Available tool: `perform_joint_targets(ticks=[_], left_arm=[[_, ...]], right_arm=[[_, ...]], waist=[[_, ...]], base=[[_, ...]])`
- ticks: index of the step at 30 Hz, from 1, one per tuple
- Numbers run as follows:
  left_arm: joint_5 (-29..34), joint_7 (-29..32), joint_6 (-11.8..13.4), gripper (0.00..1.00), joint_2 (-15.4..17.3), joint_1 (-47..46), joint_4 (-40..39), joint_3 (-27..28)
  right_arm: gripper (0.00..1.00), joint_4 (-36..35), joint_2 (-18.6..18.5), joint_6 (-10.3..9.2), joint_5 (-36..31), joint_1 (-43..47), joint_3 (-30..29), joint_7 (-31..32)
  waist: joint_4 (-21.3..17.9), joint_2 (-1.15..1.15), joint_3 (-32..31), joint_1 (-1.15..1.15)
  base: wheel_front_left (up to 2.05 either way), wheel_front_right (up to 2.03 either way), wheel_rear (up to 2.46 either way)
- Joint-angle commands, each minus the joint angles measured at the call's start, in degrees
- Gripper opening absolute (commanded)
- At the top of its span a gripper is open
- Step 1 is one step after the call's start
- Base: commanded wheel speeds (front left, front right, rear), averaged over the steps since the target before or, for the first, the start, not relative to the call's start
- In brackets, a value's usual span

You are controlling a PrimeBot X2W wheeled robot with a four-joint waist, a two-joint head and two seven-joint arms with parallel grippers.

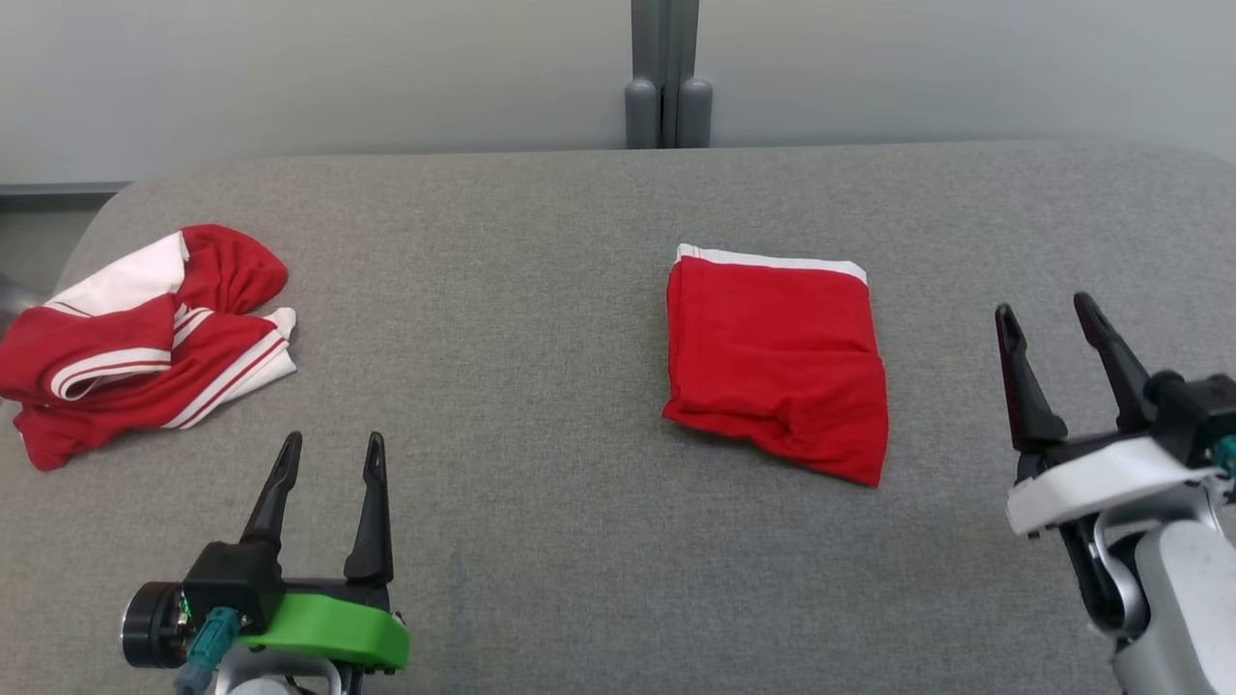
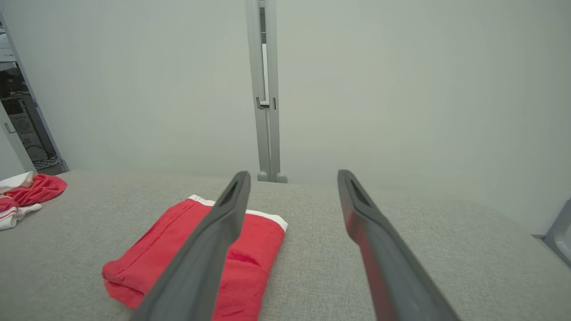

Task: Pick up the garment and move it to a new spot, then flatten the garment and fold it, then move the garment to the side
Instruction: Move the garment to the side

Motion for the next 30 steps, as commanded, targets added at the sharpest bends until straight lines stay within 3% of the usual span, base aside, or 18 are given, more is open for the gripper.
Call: perform_joint_targets(ticks=[1,14,30], left_arm=[[-0.2,0.0,0.4,1.00,0.0,-1.4,-0.2,-0.3],[-1.5,0.0,1.6,1.00,-0.2,-6.4,-0.2,-4.5],[-4.2,0.0,4.2,1.00,-0.2,-9.1,0.1,-8.7]], right_arm=[[1.00,0.7,-0.6,-0.06,0.1,-2.4,0.6,0.2],[1.00,15.8,-4.0,-0.07,0.8,-18.3,6.0,3.3],[1.00,38.6,0.1,-0.07,5.3,-20.8,8.1,0.2]], waist=[[1.0,0.00,1.6,0.00],[5.3,0.00,9.5,0.00],[8.0,0.00,12.7,0.00]], base=[[0.00,0.00,0.00],[0.00,0.00,0.00],[0.00,0.00,0.00]])
